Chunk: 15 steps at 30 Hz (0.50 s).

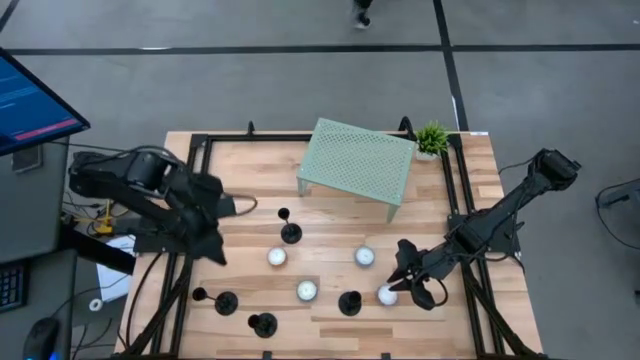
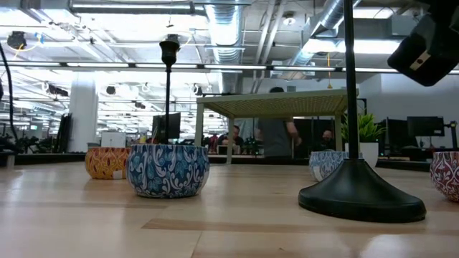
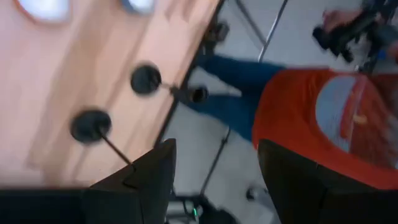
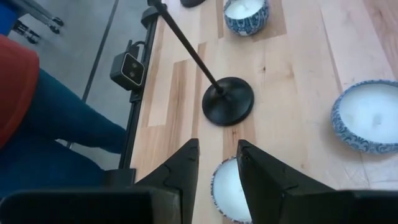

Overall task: Pick & Place candle stick holders
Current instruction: Put the black candle holder on the shelf

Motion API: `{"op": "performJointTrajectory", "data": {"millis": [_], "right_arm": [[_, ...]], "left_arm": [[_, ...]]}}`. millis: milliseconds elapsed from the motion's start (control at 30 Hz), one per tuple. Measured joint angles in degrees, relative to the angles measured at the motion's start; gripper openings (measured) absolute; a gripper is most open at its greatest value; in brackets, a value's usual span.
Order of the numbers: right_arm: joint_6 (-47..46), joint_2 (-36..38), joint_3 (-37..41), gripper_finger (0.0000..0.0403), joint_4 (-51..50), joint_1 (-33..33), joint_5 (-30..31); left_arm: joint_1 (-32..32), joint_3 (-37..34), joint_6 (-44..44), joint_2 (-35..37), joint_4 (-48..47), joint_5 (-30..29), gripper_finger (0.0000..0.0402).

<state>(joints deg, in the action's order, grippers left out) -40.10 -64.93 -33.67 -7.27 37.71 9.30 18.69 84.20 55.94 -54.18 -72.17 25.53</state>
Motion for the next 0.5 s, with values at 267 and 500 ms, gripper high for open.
{"op": "performJointTrajectory", "data": {"millis": [267,500], "right_arm": [[0.2,0.0,0.0,0.0103,0.0,0.0,0.3],[1.5,0.0,0.0,0.0103,0.0,0.0,2.8]], "left_arm": [[12.3,2.5,11.6,-5.2,0.2,0.1,0.0227],[21.1,2.9,21.9,-6.4,0.2,-1.9,0.0227]]}}
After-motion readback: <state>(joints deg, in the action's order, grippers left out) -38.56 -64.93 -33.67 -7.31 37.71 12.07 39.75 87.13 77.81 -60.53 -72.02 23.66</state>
